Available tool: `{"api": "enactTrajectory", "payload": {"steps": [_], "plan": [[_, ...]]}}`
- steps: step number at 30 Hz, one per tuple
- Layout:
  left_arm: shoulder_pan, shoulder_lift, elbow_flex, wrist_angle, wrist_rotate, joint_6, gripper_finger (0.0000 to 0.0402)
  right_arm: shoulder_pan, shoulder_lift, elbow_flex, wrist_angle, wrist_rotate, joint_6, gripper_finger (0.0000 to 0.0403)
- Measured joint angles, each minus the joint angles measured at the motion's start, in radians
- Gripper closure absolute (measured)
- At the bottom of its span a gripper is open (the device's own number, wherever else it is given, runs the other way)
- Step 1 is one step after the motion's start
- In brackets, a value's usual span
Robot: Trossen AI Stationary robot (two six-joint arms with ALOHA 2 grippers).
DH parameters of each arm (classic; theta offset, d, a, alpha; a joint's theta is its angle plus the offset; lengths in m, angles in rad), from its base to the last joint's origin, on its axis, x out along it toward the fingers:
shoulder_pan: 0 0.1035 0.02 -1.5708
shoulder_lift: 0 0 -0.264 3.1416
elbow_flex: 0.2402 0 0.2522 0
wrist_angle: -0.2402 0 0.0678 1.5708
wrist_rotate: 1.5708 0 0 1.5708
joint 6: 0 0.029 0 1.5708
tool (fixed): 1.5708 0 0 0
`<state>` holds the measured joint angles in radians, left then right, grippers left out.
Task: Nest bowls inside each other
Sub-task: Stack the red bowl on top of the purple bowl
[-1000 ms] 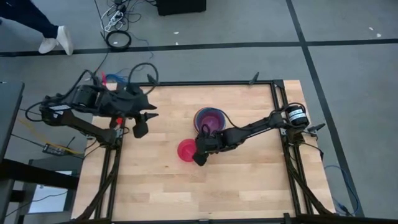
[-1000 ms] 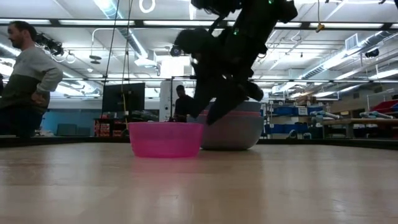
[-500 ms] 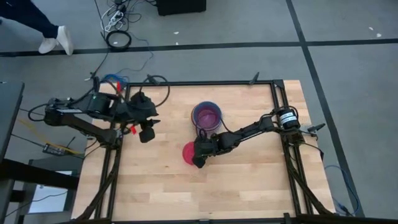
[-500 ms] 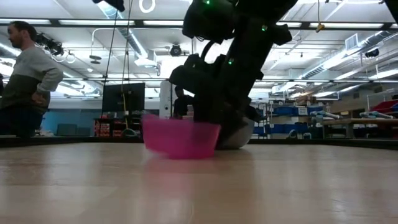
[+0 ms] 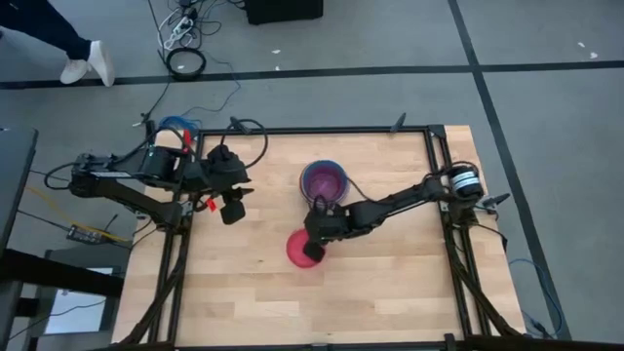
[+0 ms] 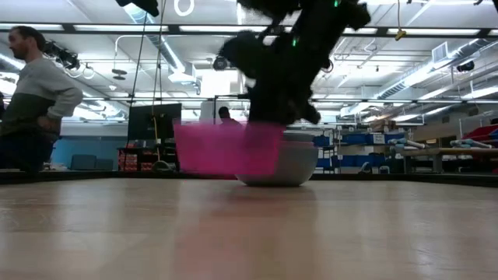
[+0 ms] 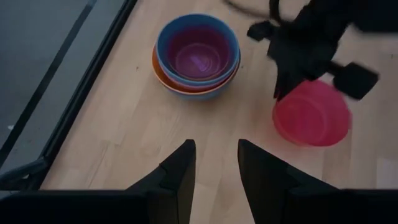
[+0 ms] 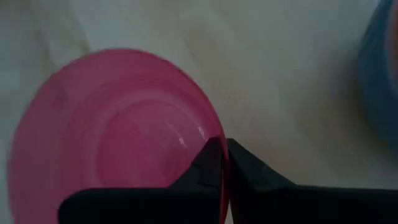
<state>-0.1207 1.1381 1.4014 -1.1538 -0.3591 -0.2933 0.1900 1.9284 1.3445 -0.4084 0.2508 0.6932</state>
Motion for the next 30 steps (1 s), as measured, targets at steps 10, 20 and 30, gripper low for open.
{"api": "enactTrajectory", "payload": {"steps": [10,20,30], "plan": [[0.000,0.000,0.000,0.074,0.000,0.029,0.0273,-0.052,-0.275,0.000,-0.090,0.284,-0.150,0.0402],[0.000,0.000,0.001,0.123,0.000,0.053,0.0273,-0.253,-0.256,0.000,-0.194,0.328,-0.267,0.0402],[0.000,0.000,0.001,0.116,0.000,0.068,0.0273,-0.302,-0.231,0.000,-0.284,0.141,-0.226,0.0323]]}}
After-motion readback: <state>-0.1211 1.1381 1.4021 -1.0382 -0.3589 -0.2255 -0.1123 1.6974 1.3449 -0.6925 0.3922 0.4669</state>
